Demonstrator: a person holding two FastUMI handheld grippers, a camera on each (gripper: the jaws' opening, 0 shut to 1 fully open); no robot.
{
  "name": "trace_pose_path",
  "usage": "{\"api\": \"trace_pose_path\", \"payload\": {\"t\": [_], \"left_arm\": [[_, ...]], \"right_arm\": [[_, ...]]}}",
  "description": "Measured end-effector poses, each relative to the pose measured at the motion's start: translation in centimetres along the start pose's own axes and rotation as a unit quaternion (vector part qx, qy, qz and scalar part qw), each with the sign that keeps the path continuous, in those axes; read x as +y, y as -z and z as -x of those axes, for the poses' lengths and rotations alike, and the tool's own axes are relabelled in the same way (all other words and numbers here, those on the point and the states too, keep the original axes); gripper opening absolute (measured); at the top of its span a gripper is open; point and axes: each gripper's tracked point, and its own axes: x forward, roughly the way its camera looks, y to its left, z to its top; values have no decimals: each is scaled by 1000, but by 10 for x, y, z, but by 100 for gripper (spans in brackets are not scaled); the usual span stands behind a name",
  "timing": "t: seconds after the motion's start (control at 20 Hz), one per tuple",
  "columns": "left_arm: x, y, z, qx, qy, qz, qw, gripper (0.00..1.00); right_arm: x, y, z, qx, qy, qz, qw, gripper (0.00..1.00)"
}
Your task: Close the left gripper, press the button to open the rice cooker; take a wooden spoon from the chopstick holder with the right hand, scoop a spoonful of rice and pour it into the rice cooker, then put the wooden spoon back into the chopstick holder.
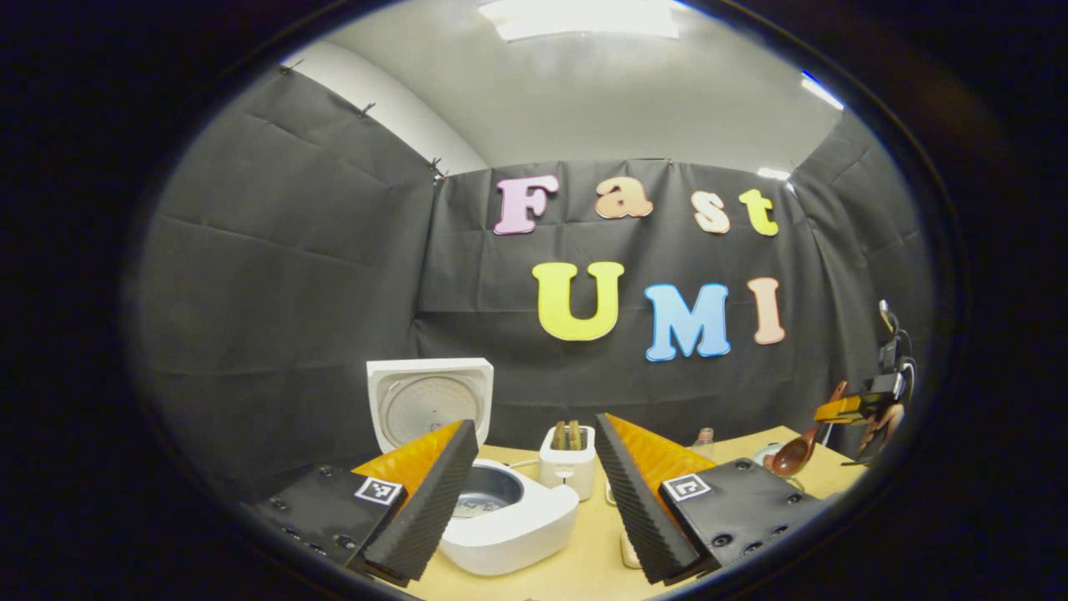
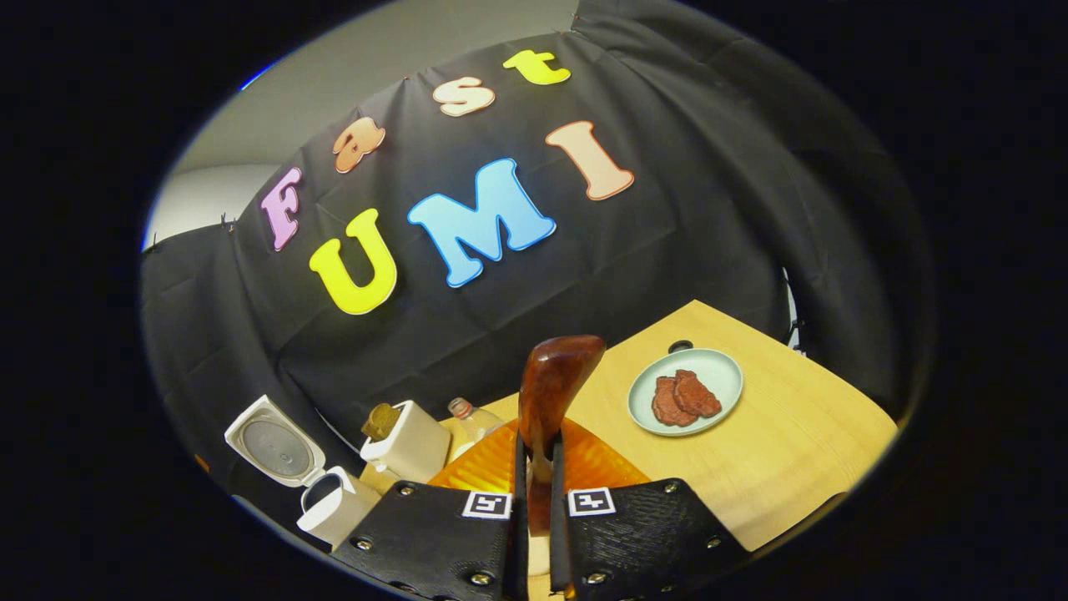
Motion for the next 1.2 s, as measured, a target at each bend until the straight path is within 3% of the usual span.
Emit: {"api": "trace_pose_path", "payload": {"t": [0.5,0.85,1.0,1.15,1.2], "left_arm": [[-12,-1,13,8,-4,-23,1000,98],[-6,-4,21,6,-19,-32,999,98],[-3,-6,20,5,-24,-28,999,97],[-2,-6,18,2,-25,-25,999,99],[-1,-7,16,1,-26,-25,999,96]], "right_arm": [[-49,55,-7,45,43,23,998,11],[-60,84,-14,76,51,2,996,10],[-60,89,4,88,48,9,995,13],[-60,78,8,71,52,21,996,21],[-62,71,12,60,58,30,996,42]]}}
